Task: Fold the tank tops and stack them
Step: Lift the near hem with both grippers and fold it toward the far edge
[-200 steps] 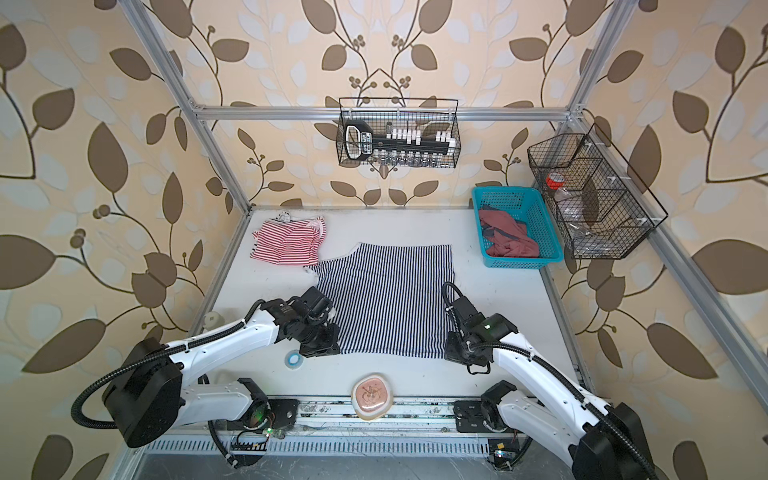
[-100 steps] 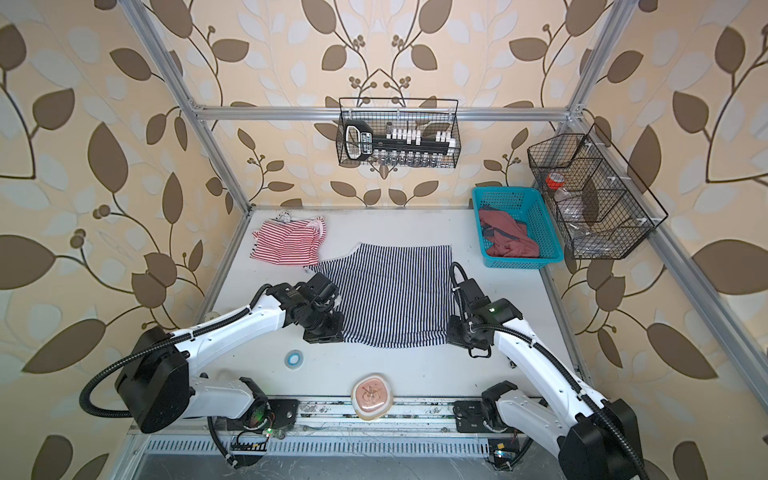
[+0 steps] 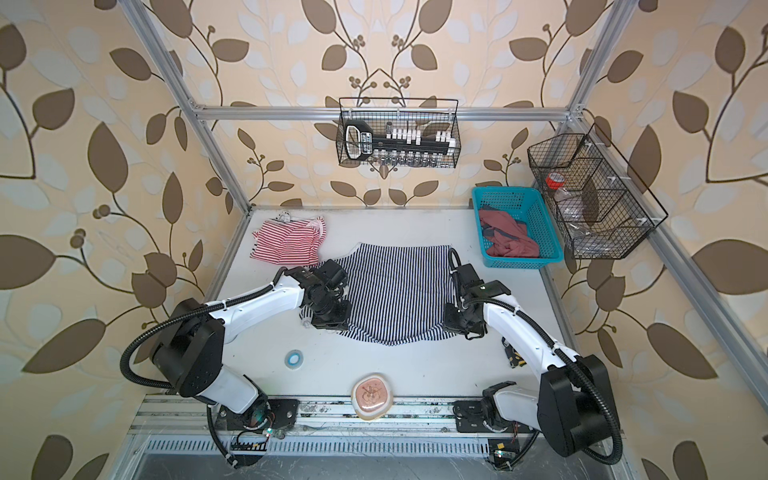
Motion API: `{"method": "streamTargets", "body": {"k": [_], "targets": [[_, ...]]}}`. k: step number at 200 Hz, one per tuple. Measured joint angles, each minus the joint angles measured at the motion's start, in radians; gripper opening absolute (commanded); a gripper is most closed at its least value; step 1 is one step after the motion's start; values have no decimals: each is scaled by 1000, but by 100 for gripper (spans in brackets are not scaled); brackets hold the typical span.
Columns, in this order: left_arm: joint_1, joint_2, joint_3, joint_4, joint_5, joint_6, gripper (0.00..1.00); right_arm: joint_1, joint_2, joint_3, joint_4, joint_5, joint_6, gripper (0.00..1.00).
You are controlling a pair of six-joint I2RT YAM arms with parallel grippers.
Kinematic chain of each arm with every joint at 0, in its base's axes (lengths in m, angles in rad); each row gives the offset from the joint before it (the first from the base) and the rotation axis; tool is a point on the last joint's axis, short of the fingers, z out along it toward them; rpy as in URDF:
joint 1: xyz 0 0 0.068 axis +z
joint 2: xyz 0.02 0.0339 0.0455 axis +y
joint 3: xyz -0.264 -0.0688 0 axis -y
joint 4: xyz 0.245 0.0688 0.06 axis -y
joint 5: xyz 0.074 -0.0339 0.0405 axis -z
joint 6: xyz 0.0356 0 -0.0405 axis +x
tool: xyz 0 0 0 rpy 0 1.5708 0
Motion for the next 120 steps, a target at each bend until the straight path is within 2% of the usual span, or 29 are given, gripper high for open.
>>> {"method": "streamTargets", "body": {"k": [40, 120], "targets": [[46, 42, 39, -26, 0, 41, 0, -24, 85, 51, 29, -11, -39, 0], [58, 187, 164, -50, 1, 103, 0, -72, 206, 143, 30, -15, -107, 0]]}}
